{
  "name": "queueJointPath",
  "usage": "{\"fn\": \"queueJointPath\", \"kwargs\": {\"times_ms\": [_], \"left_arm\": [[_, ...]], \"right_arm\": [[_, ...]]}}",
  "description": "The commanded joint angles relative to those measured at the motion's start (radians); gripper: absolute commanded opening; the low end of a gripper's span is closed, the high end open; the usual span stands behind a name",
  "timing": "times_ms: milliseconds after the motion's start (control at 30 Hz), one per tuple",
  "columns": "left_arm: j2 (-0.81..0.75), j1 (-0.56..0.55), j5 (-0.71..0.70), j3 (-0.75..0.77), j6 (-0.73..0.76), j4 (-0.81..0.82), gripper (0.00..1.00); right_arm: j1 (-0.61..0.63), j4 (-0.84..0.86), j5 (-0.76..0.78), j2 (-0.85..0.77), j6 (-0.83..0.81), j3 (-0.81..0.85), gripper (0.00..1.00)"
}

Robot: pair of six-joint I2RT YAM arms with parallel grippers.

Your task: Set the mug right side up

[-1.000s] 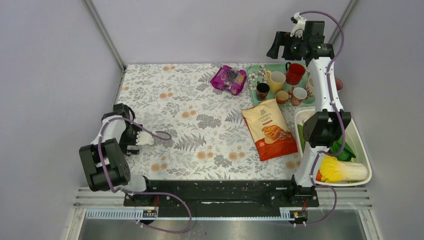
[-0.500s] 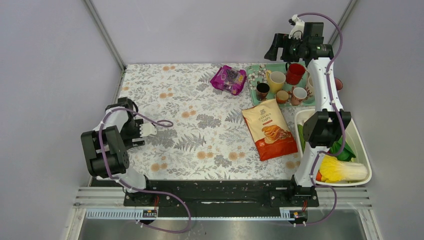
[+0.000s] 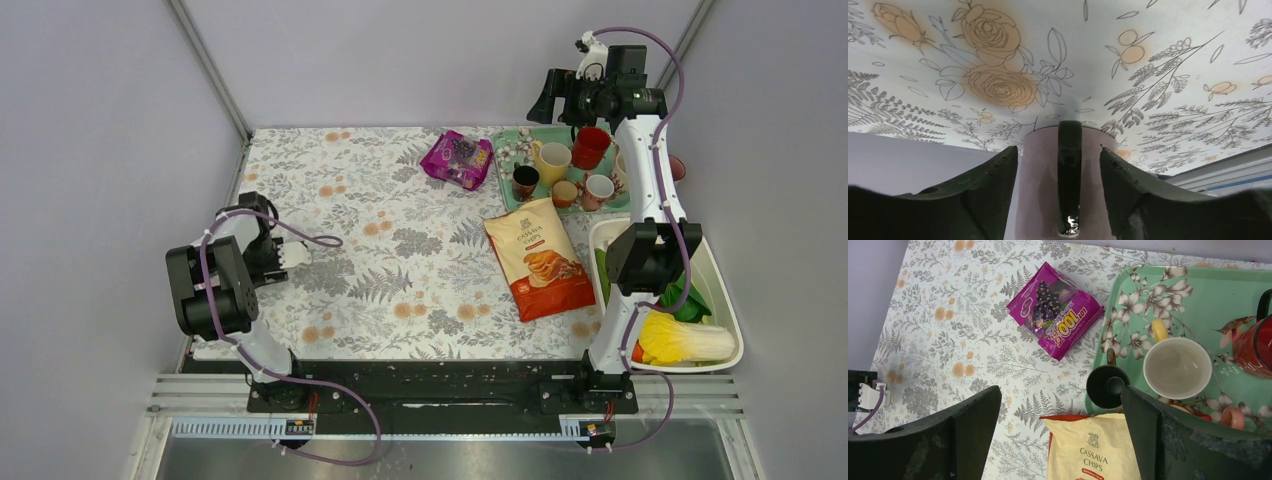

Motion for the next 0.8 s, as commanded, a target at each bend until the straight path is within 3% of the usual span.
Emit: {"fn": "queueJointPath", "kwargs": {"times_ms": [0,100,200,233,433,633,767], "left_arm": [[0.009,0.0,-0.044,0.053,-0.013,0.011,0.53],[0.025,0.001,-0.051,0.076,-0.035,-0.022,0.33],[0.036,-0.002,-0.035,0.113,-0.086,-0.054,0.04],[0.037,-0.004,-0.03,0.126,-0.106,-0.059,0.0],[0.039,-0.062,0.05,0.223,-0.267,-0.122,0.0],[0.058,-0.143,0.407,0.493,-0.619,-0.242,0.0],[0.075,-0.181,0.647,0.636,-0.826,-0.25,0.0]], "right_arm": [[0.008,-0.018,-0.019,-0.007,-0.017,0.019,0.99],[0.008,-0.022,-0.024,-0.005,-0.017,0.022,1.0],[0.008,-0.02,-0.025,-0.007,-0.017,0.026,1.0],[0.008,-0.021,-0.025,-0.007,-0.017,0.028,0.99],[0.044,-0.048,-0.025,-0.018,-0.017,0.043,0.99],[0.158,-0.05,-0.048,-0.055,-0.017,-0.011,1.0],[0.287,0.014,-0.122,-0.09,-0.079,-0.134,0.99]]}}
